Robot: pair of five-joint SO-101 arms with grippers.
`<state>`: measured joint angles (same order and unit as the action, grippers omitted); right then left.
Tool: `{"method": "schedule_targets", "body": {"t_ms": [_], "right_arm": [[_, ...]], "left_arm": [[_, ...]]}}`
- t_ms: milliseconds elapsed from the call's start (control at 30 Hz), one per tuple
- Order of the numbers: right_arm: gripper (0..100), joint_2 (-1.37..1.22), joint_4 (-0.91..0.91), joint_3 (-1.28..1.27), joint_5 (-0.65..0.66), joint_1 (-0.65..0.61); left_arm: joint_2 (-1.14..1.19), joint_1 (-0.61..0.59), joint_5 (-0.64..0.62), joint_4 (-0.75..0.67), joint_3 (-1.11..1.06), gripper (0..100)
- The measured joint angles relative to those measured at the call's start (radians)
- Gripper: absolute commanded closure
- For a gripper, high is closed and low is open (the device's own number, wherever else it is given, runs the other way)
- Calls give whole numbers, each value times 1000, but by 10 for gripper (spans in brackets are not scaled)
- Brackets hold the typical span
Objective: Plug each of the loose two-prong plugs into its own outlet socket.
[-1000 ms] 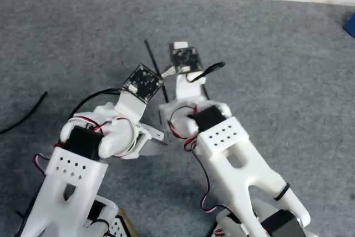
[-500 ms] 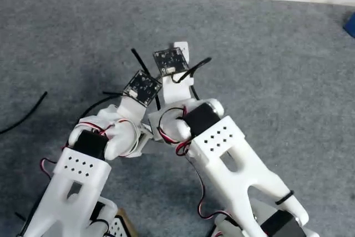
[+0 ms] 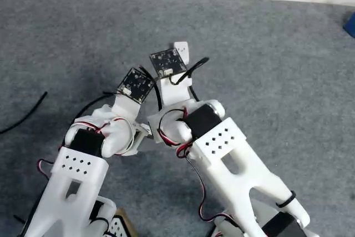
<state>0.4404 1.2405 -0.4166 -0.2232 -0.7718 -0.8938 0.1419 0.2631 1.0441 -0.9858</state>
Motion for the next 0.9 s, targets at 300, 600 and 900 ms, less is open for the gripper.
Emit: {"method": "schedule_targets", "body": {"t_ms": [300,600,900], "right_arm": [[993,-2,14,-40,32,86],[993,-2,-8,-41,51,40],[993,-2,-227,-140,51,12]], "left_arm": [[0,-26,2,-2,2,607],[0,-144,2,-80,2,650],[0,-178,35,-21,15,627]]}}
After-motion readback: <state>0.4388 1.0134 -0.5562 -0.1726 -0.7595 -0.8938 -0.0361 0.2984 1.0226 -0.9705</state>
